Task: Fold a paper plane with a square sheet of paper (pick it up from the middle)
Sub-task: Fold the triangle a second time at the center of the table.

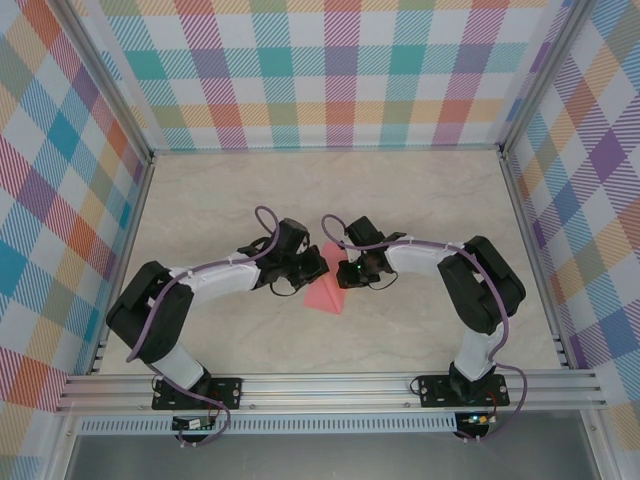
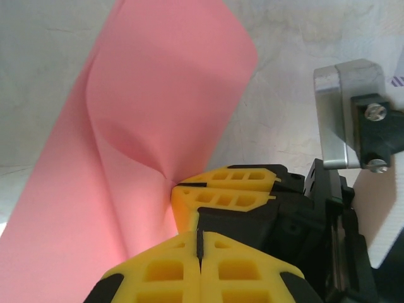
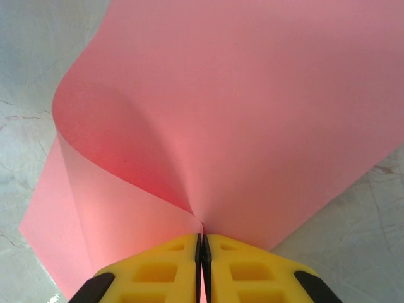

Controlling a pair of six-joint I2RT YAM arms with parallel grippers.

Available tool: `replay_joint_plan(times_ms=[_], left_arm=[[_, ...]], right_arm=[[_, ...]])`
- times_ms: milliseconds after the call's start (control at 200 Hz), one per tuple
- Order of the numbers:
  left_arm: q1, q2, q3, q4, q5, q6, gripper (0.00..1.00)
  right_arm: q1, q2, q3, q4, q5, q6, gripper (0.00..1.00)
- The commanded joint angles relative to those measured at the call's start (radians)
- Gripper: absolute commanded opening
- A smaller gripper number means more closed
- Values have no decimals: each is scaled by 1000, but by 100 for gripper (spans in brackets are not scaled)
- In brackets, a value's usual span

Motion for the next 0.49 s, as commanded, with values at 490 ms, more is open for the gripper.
replay_joint_plan(times_ms=[490], left_arm=[[11,110,-27,110,43,-21,0]], right_arm=[[-1,43,11,-14,17,-7,13]])
